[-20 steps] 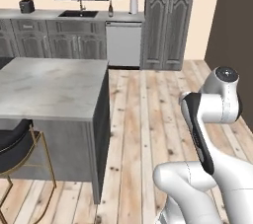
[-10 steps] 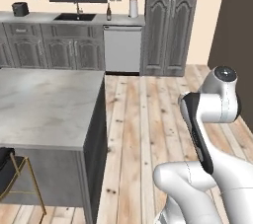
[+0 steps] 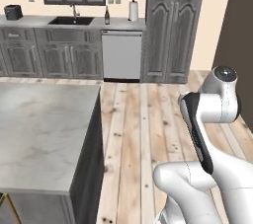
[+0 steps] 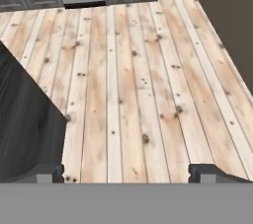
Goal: There is a wine glass and glass cup on the dining counter. Place the wine bottle next to the wine glass and the juice bottle next to the glass cup.
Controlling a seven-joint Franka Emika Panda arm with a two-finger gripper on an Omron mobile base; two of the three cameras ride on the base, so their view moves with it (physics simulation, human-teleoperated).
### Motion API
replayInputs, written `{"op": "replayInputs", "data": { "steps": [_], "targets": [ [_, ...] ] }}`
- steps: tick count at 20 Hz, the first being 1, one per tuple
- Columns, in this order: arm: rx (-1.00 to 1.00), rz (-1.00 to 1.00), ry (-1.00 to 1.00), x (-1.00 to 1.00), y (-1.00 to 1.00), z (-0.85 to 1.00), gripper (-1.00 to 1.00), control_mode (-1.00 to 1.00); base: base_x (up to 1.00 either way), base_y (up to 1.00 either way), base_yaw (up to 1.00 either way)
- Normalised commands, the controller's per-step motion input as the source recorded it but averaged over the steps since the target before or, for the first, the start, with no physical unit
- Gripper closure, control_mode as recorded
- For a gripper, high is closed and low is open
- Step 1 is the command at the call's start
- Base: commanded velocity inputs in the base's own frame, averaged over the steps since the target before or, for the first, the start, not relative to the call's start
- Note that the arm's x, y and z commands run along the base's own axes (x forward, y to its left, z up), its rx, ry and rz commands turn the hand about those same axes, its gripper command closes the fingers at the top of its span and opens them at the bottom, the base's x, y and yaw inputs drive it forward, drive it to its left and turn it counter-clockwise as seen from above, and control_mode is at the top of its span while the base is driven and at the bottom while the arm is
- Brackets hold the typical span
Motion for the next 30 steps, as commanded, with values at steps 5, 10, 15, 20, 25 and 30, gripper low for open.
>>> {"op": "replayInputs", "data": {
  "steps": [5, 10, 15, 20, 25, 30],
  "targets": [
    [0.0, 0.0, 0.0, 0.0, 0.0, 0.0, -1.0, 1.0, 0.69, -0.41, 0.01],
    [0.0, 0.0, 0.0, 0.0, 0.0, 0.0, -1.0, 1.0, 0.75, -0.39, 0.01],
    [0.0, 0.0, 0.0, 0.0, 0.0, 0.0, -1.0, 1.0, 0.78, -0.38, 0.01],
    [0.0, 0.0, 0.0, 0.0, 0.0, 0.0, -1.0, 1.0, 0.78, -0.37, 0.01],
    [0.0, 0.0, 0.0, 0.0, 0.0, 0.0, -1.0, 1.0, 0.79, -0.36, 0.01],
    [0.0, 0.0, 0.0, 0.0, 0.0, 0.0, -1.0, 1.0, 0.81, -0.32, 0.01]
  ]
}}
